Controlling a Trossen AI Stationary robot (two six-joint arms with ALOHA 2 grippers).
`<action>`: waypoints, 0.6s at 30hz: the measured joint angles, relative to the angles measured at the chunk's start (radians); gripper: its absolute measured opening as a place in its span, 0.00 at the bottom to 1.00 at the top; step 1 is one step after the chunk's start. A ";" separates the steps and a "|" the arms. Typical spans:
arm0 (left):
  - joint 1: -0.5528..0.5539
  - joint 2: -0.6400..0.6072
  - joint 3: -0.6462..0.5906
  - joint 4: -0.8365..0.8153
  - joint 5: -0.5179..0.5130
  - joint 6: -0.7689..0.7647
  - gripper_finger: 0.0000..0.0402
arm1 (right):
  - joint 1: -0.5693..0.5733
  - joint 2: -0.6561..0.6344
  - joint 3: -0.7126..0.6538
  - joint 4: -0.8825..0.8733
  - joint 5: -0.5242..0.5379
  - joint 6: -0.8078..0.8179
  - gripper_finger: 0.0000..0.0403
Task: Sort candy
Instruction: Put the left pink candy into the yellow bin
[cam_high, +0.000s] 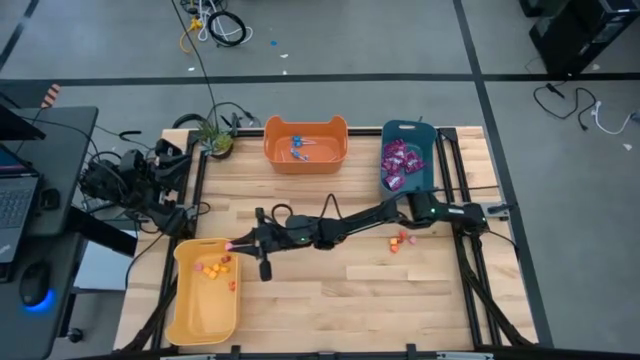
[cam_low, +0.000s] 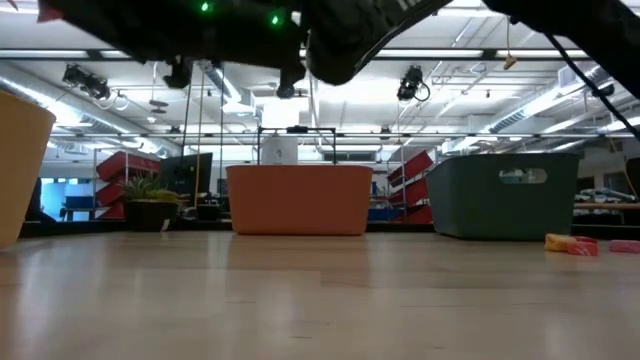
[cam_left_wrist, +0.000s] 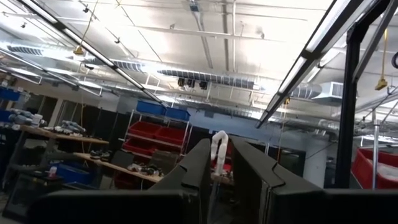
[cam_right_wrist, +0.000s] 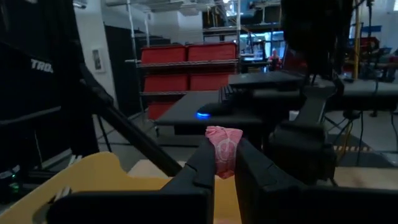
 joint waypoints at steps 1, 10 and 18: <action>0.000 0.000 0.000 0.000 0.002 0.000 0.17 | -0.002 0.013 0.012 0.000 -0.001 0.007 0.08; 0.000 0.000 0.000 -0.003 0.006 0.002 0.17 | -0.006 0.154 0.127 -0.005 -0.015 0.069 0.08; 0.000 0.000 0.000 -0.004 0.005 0.003 0.17 | -0.006 0.175 0.148 -0.042 -0.015 0.068 0.12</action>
